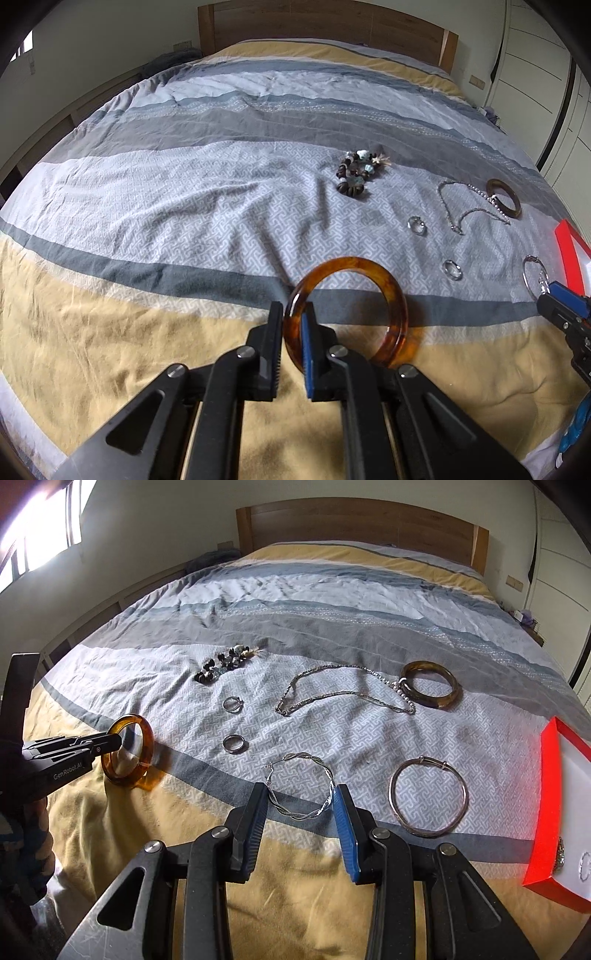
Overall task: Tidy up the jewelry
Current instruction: 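Carry the hoop and amber bangle into the red box and open both tools, then lift both tools away from the red box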
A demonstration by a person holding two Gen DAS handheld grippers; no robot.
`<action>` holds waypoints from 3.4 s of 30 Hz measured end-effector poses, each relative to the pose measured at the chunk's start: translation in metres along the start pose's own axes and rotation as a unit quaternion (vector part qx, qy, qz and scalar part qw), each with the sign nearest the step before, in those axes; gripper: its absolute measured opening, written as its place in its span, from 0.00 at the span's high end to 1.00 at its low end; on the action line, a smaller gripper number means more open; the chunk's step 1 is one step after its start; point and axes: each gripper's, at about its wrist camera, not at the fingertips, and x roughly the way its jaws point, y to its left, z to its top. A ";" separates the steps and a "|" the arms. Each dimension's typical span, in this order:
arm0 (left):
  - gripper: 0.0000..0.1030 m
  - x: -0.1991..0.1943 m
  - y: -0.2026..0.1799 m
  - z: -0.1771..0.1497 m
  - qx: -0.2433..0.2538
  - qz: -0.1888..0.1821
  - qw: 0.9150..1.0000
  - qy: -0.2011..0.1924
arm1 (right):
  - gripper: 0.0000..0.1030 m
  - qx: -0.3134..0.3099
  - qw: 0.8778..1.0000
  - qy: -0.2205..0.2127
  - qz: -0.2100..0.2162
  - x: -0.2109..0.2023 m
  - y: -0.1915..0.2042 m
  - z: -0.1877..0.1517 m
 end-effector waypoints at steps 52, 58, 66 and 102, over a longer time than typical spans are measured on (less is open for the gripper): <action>0.90 0.046 -0.490 0.015 0.273 -0.135 0.952 0.038 | 0.65 0.062 0.984 0.094 -0.134 -0.008 -0.385 -0.028; 0.88 0.039 -0.481 0.019 0.252 -0.158 0.953 0.051 | 0.59 0.055 0.982 0.097 -0.152 -0.014 -0.379 -0.026; 0.88 -0.024 -0.438 0.022 0.222 -0.207 0.953 0.010 | 0.59 0.084 0.984 0.039 -0.154 -0.088 -0.360 -0.033; 0.67 -0.226 -0.057 -0.061 0.077 -0.056 0.993 -0.074 | 0.39 0.073 0.993 -0.075 -0.047 -0.276 -0.058 -0.077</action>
